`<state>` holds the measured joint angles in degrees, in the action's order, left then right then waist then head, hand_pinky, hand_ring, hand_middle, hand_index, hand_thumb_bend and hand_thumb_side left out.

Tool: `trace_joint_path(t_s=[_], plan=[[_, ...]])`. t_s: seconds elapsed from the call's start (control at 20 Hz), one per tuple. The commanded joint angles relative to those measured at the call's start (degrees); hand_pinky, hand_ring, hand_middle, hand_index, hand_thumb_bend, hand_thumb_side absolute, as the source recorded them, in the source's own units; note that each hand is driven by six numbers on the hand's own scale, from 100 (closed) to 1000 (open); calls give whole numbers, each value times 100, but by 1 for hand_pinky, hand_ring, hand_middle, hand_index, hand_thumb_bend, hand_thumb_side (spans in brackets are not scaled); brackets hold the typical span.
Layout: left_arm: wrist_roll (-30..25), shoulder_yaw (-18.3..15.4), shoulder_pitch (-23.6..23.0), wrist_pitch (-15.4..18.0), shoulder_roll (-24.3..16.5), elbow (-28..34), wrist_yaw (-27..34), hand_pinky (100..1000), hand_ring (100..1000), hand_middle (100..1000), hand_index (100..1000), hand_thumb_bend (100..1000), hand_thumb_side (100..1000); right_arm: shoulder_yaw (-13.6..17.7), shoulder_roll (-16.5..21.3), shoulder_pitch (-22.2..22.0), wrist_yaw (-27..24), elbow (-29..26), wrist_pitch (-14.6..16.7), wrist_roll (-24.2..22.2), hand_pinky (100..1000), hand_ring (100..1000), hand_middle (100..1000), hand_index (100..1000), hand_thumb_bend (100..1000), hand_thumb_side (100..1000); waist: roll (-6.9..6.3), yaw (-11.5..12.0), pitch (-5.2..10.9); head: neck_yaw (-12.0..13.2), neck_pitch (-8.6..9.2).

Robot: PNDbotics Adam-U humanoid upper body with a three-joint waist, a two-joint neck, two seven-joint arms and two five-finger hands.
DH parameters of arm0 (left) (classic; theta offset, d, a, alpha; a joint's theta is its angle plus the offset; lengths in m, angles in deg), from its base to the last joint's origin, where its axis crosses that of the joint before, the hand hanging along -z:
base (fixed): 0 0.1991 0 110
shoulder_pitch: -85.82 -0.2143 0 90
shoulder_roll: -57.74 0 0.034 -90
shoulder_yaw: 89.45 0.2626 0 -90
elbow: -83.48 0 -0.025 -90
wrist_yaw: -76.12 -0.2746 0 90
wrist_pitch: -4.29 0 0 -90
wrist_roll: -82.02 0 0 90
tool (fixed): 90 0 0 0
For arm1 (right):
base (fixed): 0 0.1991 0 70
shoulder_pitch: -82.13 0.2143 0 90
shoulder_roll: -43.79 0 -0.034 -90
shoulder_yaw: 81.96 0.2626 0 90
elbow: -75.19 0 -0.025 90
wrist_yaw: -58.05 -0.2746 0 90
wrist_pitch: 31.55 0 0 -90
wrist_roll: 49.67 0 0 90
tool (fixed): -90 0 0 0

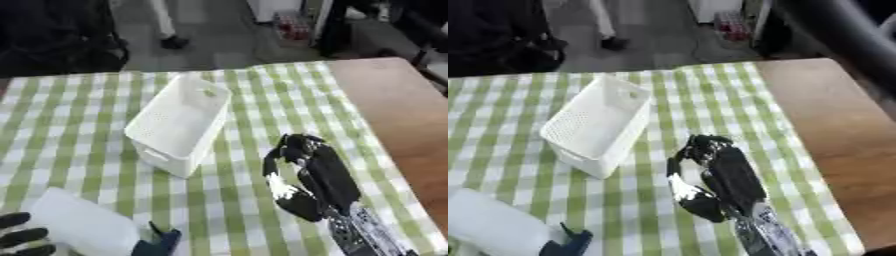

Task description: Pick up objects on the table and place them in the box.

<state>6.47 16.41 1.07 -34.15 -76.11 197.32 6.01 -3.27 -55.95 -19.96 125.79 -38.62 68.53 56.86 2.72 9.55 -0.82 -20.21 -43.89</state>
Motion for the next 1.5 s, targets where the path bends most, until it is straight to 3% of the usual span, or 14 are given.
trace_joint_path(t_s=[0.05, 0.35, 0.5, 1.0, 1.3, 1.5], plan=[[-191, -57, 162, 41, -242, 32, 2, 985, 985, 914, 979, 196, 1000, -35, 110, 49, -9, -78, 23, -26, 508, 390, 453, 555, 100, 1000, -47, -35, 8, -40, 132], [-713, 196, 608, 41, -192, -481, 249, 993, 982, 889, 952, 204, 1000, -62, 179, 134, -78, -78, 101, -55, 508, 389, 453, 555, 100, 1000, -70, -132, -30, 62, 219], [-901, 290, 807, 41, -151, -752, 390, 970, 937, 855, 957, 283, 1000, -46, 215, 176, -125, -78, 136, -51, 508, 389, 453, 555, 100, 1000, -83, -168, -43, 57, 247], [-1330, 471, 1075, 41, -78, -1170, 842, 954, 922, 857, 956, 250, 1000, -24, 337, 282, -266, -78, 263, -59, 508, 389, 453, 555, 100, 1000, -125, -267, -69, 65, 266], [-1860, 668, 1237, 41, -20, -1278, 1228, 946, 920, 857, 943, 247, 1000, -13, 406, 333, -329, -78, 321, -68, 508, 389, 453, 556, 100, 1000, -162, -337, -78, 430, 144], [-2077, 715, 1350, 41, 22, -1363, 1355, 951, 925, 858, 946, 250, 1000, 12, 459, 390, -393, -78, 359, -72, 509, 390, 454, 557, 100, 1000, -178, -387, -89, 401, 168]])
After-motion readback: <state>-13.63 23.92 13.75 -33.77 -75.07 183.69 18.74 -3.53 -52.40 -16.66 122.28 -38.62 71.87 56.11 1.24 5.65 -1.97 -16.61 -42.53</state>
